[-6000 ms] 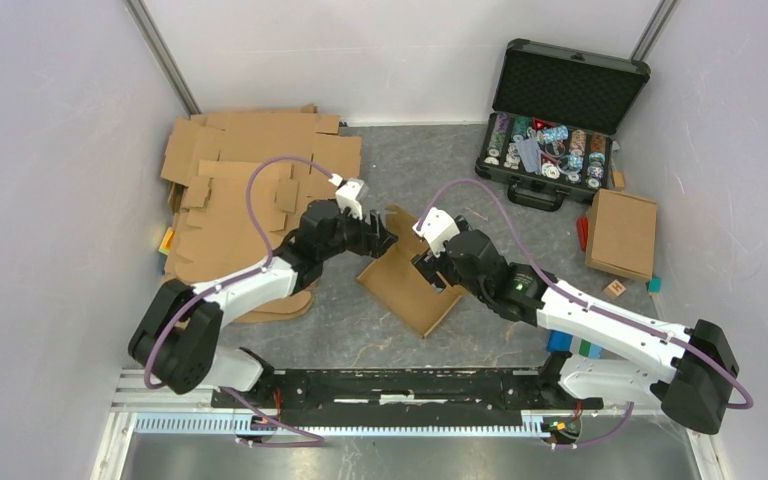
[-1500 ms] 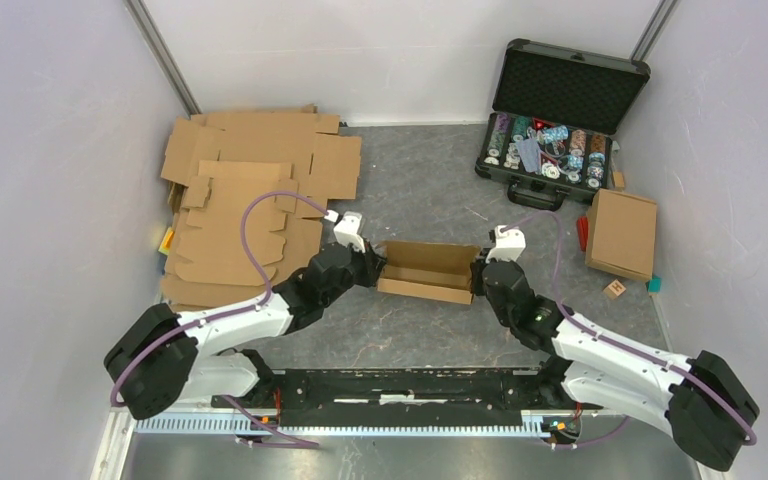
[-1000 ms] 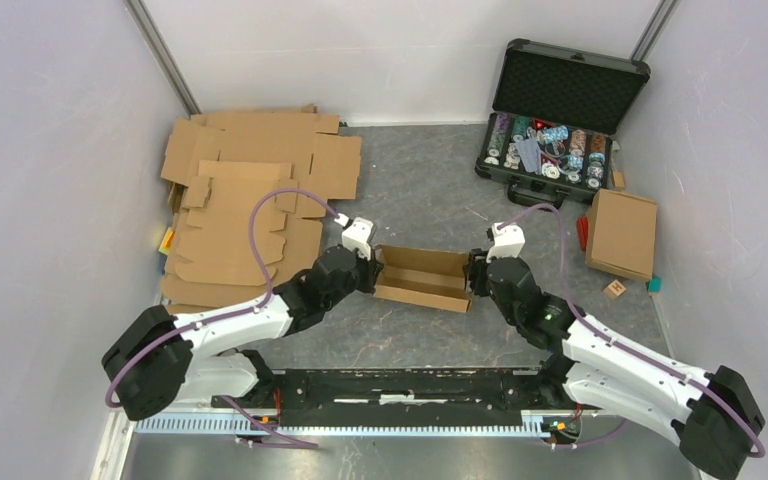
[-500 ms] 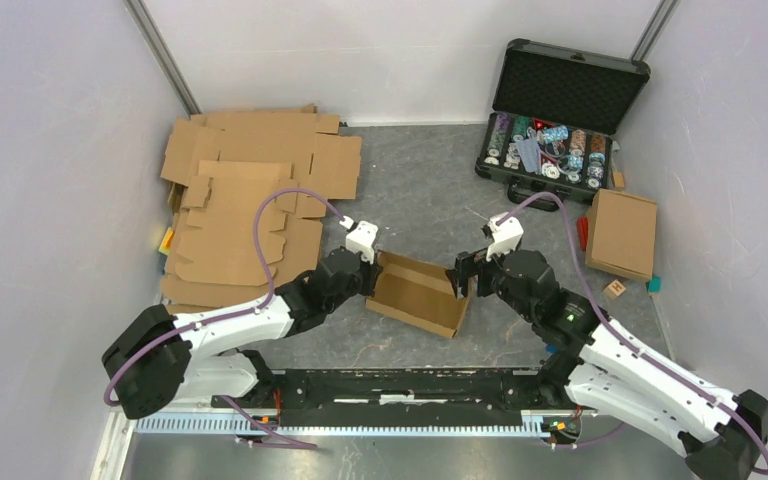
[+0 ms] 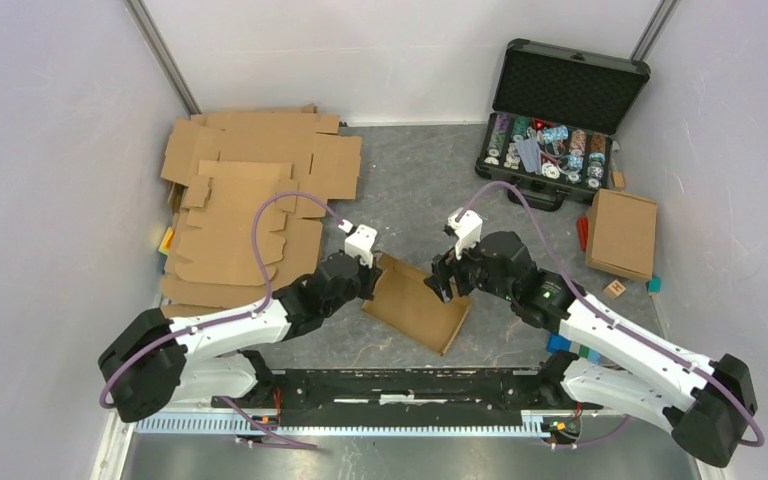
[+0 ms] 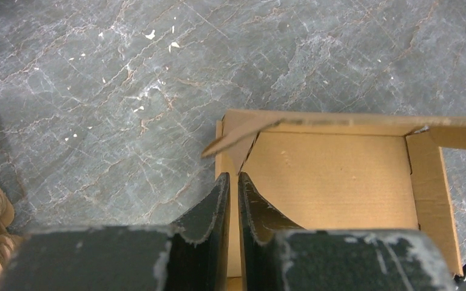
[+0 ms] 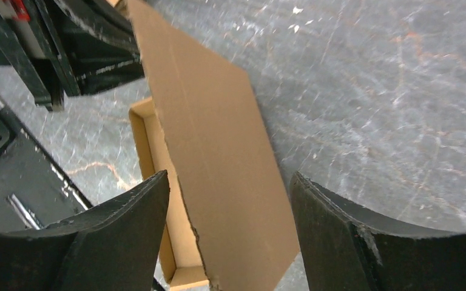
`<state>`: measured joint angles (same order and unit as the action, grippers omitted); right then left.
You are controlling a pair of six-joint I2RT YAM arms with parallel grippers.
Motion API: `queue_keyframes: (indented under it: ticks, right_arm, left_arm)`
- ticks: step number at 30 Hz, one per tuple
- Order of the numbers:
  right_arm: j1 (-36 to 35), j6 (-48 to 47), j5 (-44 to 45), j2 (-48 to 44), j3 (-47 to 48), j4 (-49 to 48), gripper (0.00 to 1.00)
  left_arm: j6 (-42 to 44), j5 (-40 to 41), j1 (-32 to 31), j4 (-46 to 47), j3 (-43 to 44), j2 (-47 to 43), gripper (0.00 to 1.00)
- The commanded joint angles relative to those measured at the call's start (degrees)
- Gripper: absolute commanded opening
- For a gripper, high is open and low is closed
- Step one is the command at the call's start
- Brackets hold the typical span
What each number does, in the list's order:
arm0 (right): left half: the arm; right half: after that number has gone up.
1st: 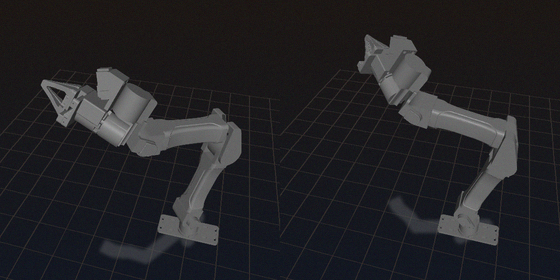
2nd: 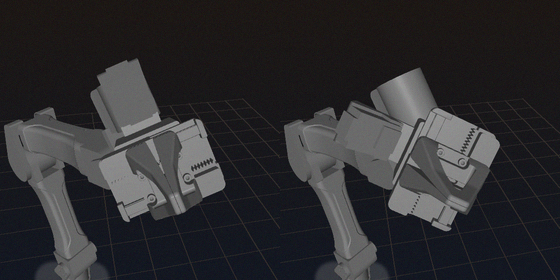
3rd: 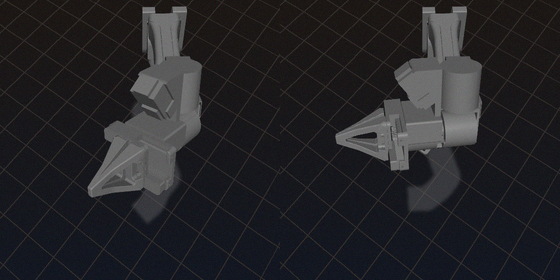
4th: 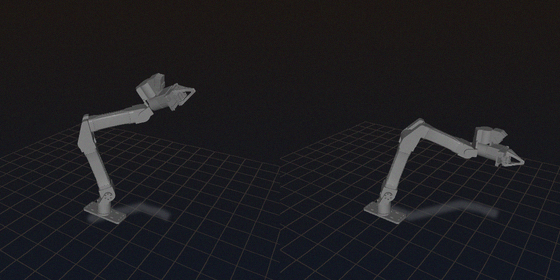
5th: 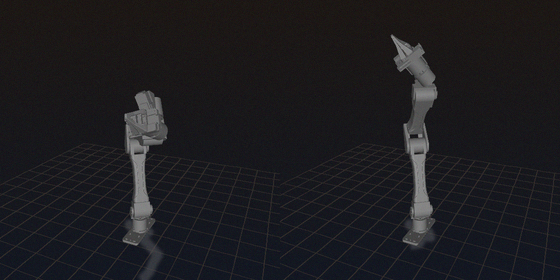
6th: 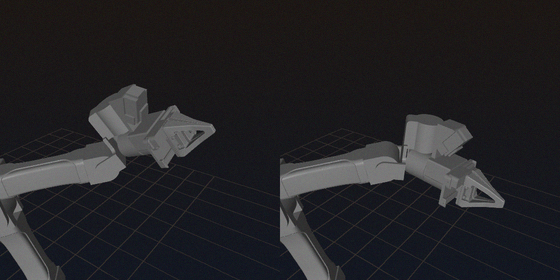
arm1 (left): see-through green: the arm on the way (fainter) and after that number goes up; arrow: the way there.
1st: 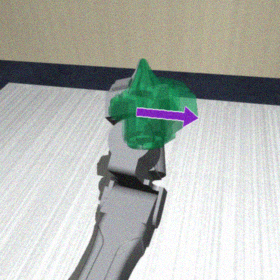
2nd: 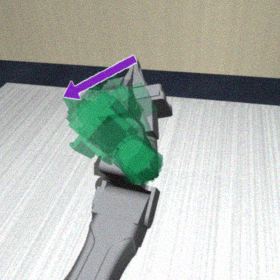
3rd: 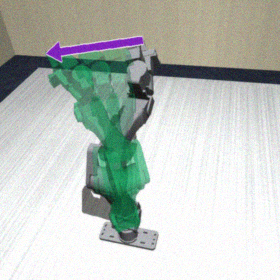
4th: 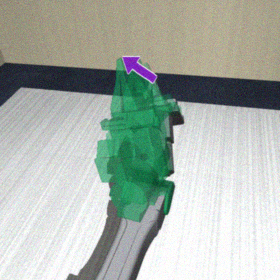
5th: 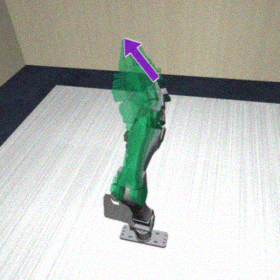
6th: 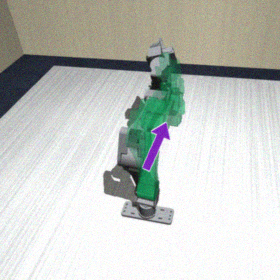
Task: Fold the paper box
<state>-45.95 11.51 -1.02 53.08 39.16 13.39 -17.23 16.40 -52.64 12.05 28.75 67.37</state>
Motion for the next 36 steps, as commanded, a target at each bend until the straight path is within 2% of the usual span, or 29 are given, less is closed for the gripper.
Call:
queue_keyframes:
  ticks: [1, 8, 12, 17, 26, 29, 32, 36]
  right_arm:
    - [0.2, -1.0, -4.8, 0.6, -1.8, -2.3, 0.76]
    - [0.2, -0.8, -8.4, 0.4, -5.9, -3.9, 0.65]
    - [0.1, -1.9, -10.0, 0.2, -7.1, -4.3, 0.66]
    - [0.1, -3.1, -12.0, 0.2, -7.4, -4.6, 0.66]
    - [-0.4, -4.4, -16.3, 2.7, -9.3, -5.9, 0.84]
    - [-0.6, -4.3, -18.8, 3.2, -10.7, -8.1, 0.94]
    - [-1.0, -4.3, -20.2, 4.4, -11.1, -9.0, 0.96]
    - [-1.7, -4.7, -21.5, 6.8, -11.0, -9.1, 0.98]
  left_arm:
    - [-0.4, -0.6, -0.4, 1.7, -2.3, -2.3, 0.15]
    - [-3.1, -2.7, -0.4, 4.1, -6.0, -3.8, 0.16]
    - [-4.5, -2.7, -0.4, 4.5, -7.1, -4.7, 0.17]
    - [-9.0, -3.5, -0.4, -0.1, -7.7, -9.5, 0.24]
    - [-20.6, 0.7, 0.0, -23.3, -6.8, -26.3, 0.32]
    - [-22.0, 2.4, 0.2, -29.5, -5.1, -31.3, 0.35]
    - [-22.2, 3.6, 0.6, -32.8, -2.5, -34.0, 0.37]
    - [-21.4, 2.1, 1.5, -32.9, 0.5, -32.5, 0.40]
